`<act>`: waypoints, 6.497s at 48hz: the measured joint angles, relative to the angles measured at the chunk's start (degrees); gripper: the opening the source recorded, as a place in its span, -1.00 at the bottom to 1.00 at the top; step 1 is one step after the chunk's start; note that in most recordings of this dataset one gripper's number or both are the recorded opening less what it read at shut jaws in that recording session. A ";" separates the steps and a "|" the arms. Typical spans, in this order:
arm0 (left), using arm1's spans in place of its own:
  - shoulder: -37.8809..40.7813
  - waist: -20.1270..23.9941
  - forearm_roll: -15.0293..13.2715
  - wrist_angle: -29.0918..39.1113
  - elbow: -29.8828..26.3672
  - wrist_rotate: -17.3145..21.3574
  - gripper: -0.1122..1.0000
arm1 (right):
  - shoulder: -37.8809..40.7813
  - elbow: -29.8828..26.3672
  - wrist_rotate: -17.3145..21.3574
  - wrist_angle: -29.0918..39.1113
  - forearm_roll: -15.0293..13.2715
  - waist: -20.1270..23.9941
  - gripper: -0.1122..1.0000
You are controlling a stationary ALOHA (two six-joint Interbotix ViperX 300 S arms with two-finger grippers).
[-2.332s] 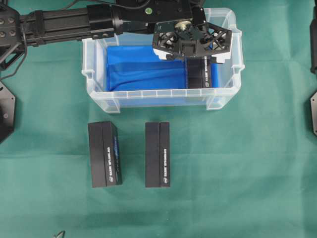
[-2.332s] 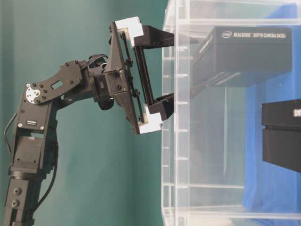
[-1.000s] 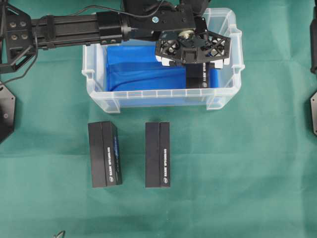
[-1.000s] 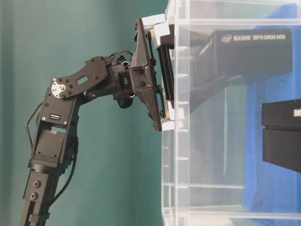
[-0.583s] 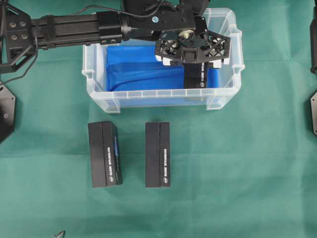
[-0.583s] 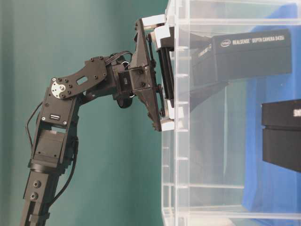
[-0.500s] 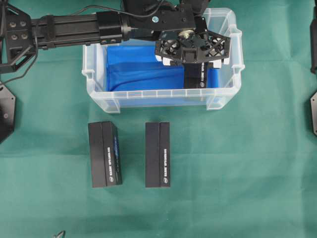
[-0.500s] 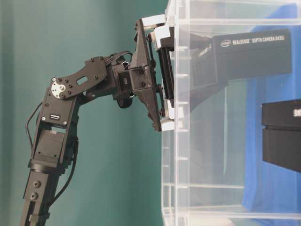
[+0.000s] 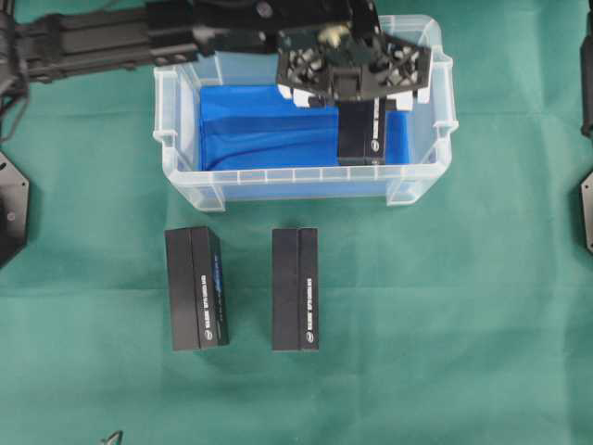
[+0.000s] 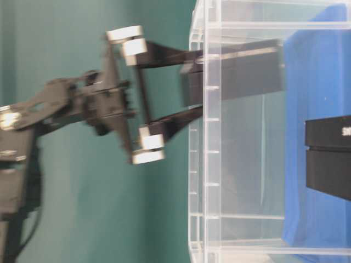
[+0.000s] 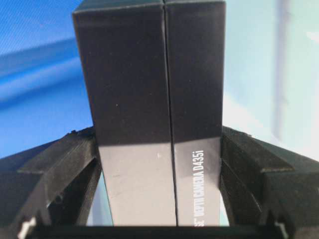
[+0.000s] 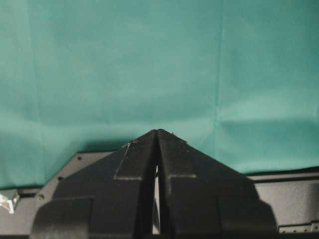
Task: Take the box out of the case with the left arm.
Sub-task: 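Lift the right box up out of the case with the left gripper, then carry the box forward and lower it onto the table right of the others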
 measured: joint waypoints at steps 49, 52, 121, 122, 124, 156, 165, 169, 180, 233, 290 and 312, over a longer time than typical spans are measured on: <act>-1.14 -0.09 0.79 23.38 -31.11 1.67 0.35 | 0.09 0.00 -0.09 0.09 -0.18 0.00 -0.80; -1.23 -0.09 0.88 23.47 -30.50 1.49 0.35 | 0.00 0.00 0.00 0.09 -0.18 0.00 -0.80; -2.11 0.00 0.88 23.47 -28.92 1.23 0.35 | 0.00 0.00 0.00 0.09 -0.18 0.00 -0.80; -2.11 0.00 0.97 23.47 -28.92 1.23 0.35 | 0.00 0.00 0.00 0.09 -0.18 0.00 -0.80; -2.11 0.00 0.97 23.47 -28.92 1.14 0.35 | 0.00 0.00 0.00 0.09 -0.18 0.00 -0.80; -2.02 -8.00 3.16 23.29 -27.42 -8.17 0.35 | 0.09 0.09 -0.26 0.00 -0.18 0.00 -0.80; -2.11 -12.57 3.96 23.20 -25.75 -14.24 0.35 | 0.00 0.09 -0.26 -0.09 -0.18 -0.09 -0.80; -2.11 -14.85 4.04 23.20 -25.14 -17.05 0.35 | 0.09 0.09 -0.26 -0.09 -0.18 0.00 -0.80; -2.02 -20.21 4.13 23.12 -24.08 -24.17 0.35 | 0.35 0.09 -0.26 0.00 -0.18 0.00 -0.80; -2.11 -22.68 4.83 13.10 -12.48 -27.51 0.35 | 0.26 0.09 -0.26 0.09 -0.18 0.00 -0.80; 2.99 -22.24 6.94 -10.02 8.35 -31.99 0.35 | -0.09 0.62 -0.26 0.09 -0.18 -0.09 -0.80; 3.78 -22.85 6.86 -15.21 11.34 -30.67 0.35 | -0.79 0.70 -0.26 0.00 -0.18 0.00 -0.80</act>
